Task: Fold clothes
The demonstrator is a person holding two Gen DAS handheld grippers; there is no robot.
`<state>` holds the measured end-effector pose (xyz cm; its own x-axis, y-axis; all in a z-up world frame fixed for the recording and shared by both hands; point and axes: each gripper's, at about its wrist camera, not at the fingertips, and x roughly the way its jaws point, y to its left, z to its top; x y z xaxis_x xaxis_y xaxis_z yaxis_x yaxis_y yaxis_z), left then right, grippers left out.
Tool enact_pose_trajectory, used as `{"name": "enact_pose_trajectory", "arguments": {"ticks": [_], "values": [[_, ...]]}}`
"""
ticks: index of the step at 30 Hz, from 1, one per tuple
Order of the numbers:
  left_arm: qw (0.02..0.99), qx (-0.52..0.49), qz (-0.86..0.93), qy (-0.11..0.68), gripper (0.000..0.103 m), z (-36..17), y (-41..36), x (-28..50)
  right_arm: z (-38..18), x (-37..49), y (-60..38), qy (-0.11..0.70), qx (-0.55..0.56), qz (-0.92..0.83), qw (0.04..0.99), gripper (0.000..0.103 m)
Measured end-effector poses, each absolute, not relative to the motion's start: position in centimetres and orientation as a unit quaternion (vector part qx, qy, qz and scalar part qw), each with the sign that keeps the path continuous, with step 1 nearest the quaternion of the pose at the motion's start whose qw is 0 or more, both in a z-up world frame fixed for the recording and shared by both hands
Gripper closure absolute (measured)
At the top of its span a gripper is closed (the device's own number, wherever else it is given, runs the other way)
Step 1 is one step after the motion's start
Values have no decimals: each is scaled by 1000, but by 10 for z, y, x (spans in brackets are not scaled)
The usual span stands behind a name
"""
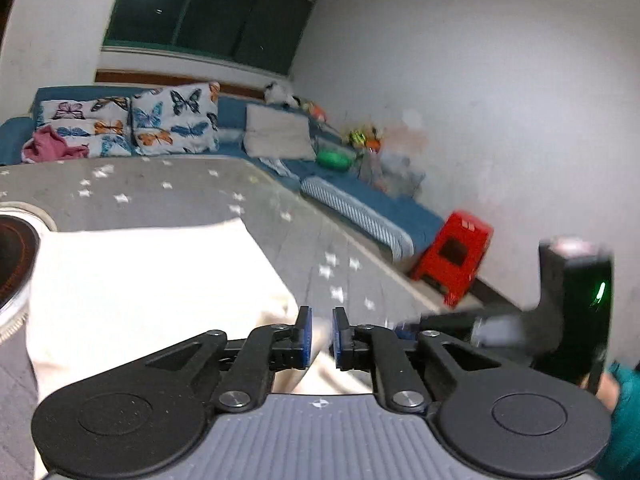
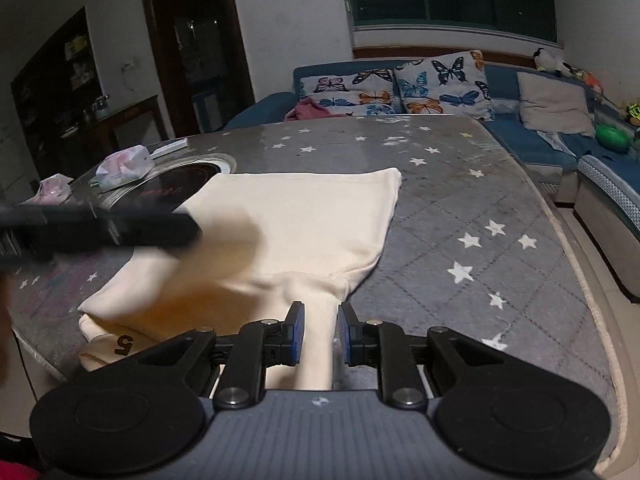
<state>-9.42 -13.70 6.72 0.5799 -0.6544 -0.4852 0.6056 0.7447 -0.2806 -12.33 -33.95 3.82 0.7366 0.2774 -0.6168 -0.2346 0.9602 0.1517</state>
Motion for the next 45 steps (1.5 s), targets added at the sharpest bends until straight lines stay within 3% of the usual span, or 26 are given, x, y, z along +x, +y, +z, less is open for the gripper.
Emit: {"name": "enact_pose_trajectory", "arguments": {"ticks": [2, 3, 17, 19, 20, 21, 25, 33, 45], "values": [[889, -34, -350, 295, 68, 64, -130, -97, 40, -125, -340, 334, 36, 135, 932, 86], [889, -32, -347, 295, 67, 62, -125, -98, 41, -125, -340, 333, 37, 137, 932, 86], [925, -8, -171, 340, 68, 25, -25, -83, 24, -103, -314, 357, 30, 169, 918, 85], [925, -6, -165, 342, 68, 21, -21, -85, 24, -103, -312, 356, 20, 168, 919, 91], [925, -4, -164, 342, 68, 20, -20, -85, 27, -104, -310, 352, 15, 169, 921, 100], [926, -2, -162, 342, 68, 19, -21, -85, 30, -104, -309, 345, 10, 171, 923, 101], [931, 11, -155, 332, 71, 15, -24, -80, 48, -105, -303, 311, -7, 166, 936, 101], [937, 16, -146, 317, 73, 28, -24, -78, 33, -95, -311, 341, -4, 128, 931, 96], [924, 49, -208, 316, 69, 19, -64, -48, 30, -90, -286, 326, -63, 183, 925, 94]]}}
